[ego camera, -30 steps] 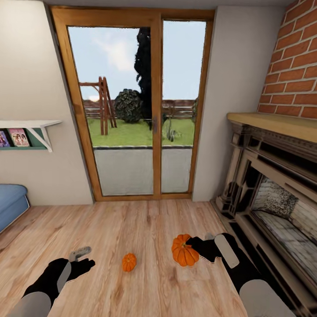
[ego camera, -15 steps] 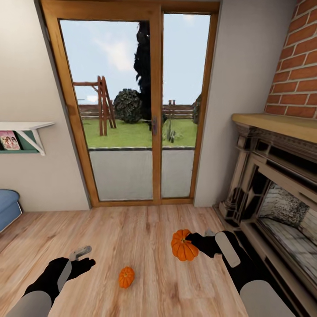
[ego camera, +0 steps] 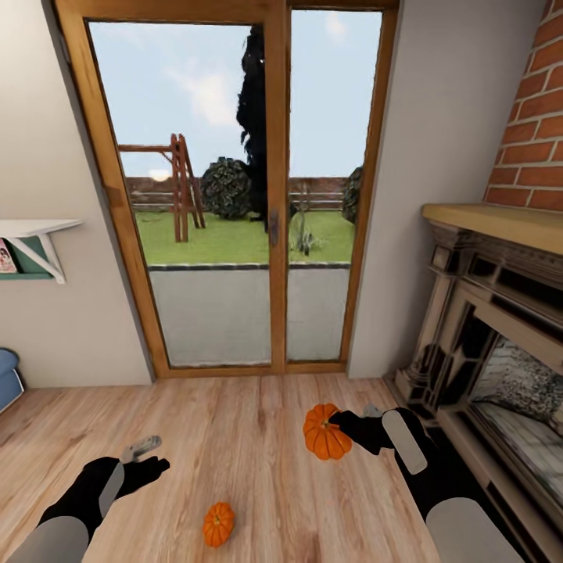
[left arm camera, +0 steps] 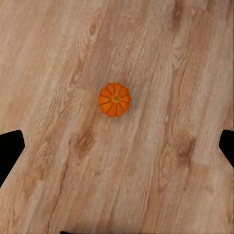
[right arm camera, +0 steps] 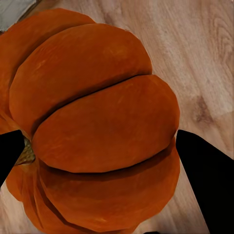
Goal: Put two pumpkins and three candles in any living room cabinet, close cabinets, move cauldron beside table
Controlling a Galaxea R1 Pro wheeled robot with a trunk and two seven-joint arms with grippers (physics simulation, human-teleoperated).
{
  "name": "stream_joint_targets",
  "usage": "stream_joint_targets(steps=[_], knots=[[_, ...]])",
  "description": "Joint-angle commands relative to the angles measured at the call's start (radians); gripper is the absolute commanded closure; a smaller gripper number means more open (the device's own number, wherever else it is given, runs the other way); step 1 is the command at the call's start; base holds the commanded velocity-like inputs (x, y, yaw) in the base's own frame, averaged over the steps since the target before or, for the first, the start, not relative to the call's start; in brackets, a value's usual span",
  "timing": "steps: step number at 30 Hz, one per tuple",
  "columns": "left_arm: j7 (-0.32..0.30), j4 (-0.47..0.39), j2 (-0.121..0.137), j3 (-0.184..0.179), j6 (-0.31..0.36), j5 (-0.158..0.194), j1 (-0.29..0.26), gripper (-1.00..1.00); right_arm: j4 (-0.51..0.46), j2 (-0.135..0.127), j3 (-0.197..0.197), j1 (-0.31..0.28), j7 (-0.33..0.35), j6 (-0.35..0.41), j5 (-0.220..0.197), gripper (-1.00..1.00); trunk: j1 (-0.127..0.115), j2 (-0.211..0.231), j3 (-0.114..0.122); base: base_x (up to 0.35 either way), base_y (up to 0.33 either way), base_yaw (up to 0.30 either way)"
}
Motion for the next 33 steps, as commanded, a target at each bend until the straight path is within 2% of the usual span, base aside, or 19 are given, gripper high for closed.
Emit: stream_joint_targets(steps=[1, 4, 7, 16, 26, 33], knots=[[-0.020, 0.000, 0.000, 0.001, 0.003, 0.001, 0.000, -1.00, 0.000, 0.000, 0.000, 0.000, -0.003, -0.002, -0.005, 1.00, 0.000, 0.000, 0.000, 0.335, 0.000, 0.000], [-0.116, 0.001, 0.002, 0.002, 0.036, 0.001, 0.000, -1.00, 0.000, 0.000, 0.000, 0.000, -0.003, -0.002, -0.005, 1.00, 0.000, 0.000, 0.000, 0.335, 0.000, 0.000], [-0.151, 0.002, 0.003, 0.003, 0.052, 0.000, 0.000, -1.00, 0.000, 0.000, 0.000, 0.000, -0.003, -0.002, -0.005, 1.00, 0.000, 0.000, 0.000, 0.336, 0.000, 0.000], [-0.152, 0.002, 0.004, 0.003, 0.045, -0.001, 0.000, -1.00, -0.002, -0.001, 0.000, 0.001, -0.002, -0.002, -0.005, 1.00, 0.000, 0.000, 0.000, 0.336, 0.015, 0.000], [-0.148, 0.002, 0.003, 0.004, 0.028, -0.003, 0.000, -1.00, -0.002, -0.001, 0.000, 0.001, -0.002, -0.003, -0.005, 1.00, 0.000, 0.000, 0.000, 0.332, 0.135, 0.000], [-0.150, 0.000, 0.001, 0.003, 0.012, -0.001, 0.000, -1.00, -0.002, -0.001, 0.000, 0.002, -0.002, -0.004, -0.005, 1.00, 0.000, 0.000, 0.000, 0.109, 0.032, 0.000]])
